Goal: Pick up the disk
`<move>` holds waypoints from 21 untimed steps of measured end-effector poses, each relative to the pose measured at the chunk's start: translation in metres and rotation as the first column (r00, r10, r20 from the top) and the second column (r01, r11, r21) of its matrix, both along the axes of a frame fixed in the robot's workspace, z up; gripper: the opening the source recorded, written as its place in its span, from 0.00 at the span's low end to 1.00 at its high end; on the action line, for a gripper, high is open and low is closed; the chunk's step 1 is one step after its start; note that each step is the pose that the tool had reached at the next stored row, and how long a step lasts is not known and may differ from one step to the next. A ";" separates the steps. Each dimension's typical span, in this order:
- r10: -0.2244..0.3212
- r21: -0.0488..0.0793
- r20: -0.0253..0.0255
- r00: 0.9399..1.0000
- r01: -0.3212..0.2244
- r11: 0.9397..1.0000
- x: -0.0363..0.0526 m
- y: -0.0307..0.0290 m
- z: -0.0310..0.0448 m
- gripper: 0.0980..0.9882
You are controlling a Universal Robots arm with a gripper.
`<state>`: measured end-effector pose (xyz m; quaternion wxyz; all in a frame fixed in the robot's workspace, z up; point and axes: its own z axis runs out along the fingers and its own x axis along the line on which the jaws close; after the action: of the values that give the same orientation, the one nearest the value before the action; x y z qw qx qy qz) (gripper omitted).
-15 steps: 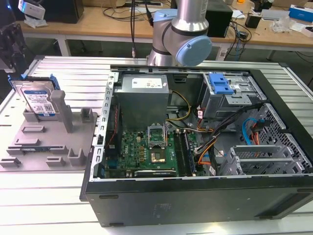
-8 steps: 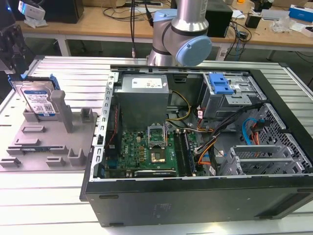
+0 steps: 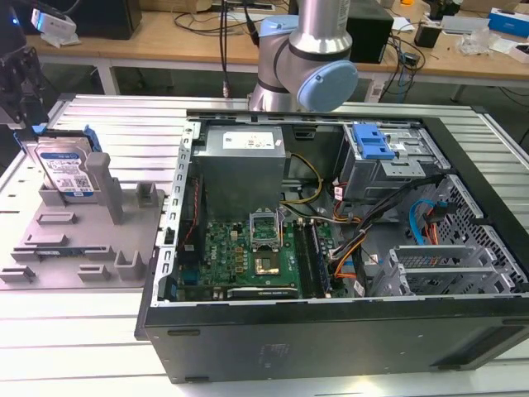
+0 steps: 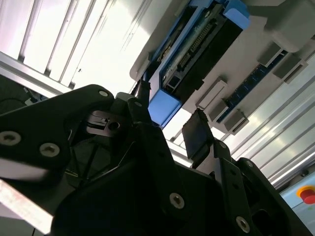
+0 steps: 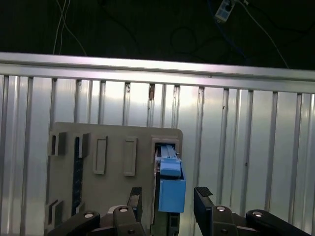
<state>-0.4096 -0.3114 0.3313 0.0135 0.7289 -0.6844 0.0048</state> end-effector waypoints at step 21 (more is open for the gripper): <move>-0.016 0.000 0.000 1.000 0.016 1.000 0.0000 0.0000 -0.0148 0.41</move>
<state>-0.4096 -0.3115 0.3165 0.0136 0.7235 -0.6901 0.0047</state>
